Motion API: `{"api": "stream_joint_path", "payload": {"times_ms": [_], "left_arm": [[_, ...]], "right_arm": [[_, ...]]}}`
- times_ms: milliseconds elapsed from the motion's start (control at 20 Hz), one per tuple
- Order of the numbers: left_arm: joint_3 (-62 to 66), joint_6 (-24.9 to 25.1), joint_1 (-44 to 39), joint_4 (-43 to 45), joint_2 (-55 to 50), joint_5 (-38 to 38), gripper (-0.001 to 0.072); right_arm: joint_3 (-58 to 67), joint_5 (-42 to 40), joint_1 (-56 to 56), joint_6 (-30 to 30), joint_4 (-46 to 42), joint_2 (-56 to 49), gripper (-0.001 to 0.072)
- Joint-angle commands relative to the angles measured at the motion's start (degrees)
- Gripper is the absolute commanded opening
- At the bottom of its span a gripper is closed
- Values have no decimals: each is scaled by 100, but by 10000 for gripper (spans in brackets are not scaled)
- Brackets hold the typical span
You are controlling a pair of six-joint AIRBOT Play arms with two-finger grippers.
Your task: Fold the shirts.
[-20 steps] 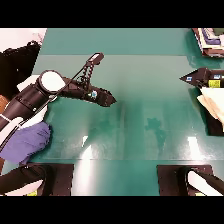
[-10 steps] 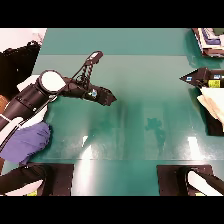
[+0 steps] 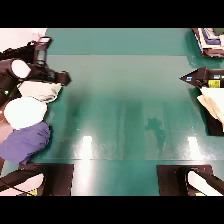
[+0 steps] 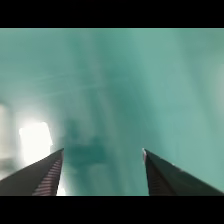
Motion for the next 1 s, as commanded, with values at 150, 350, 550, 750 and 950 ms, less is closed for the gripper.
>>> {"api": "stream_joint_path", "payload": {"times_ms": [150, 350, 550, 750, 950], "left_arm": [[-11, -332, 1438, 1051, -813, -26, 592], [-11, -308, 1556, 1051, -1331, -90, 590], [118, -317, 1556, 1047, -1331, -315, 25], [861, -525, 1547, 1014, -1207, -1174, 24], [1961, -522, 1259, 1001, -118, -1325, 23]], "right_arm": [[-4, 4, 4, 2, -2, -2, 18], [-2, 4, 4, 2, 0, -2, 18], [-2, 4, 4, 2, 15, 0, 18], [153, 2, 4, 2, 57, 2, 18], [1056, -94, 4, 2, 46, 2, 18]]}}
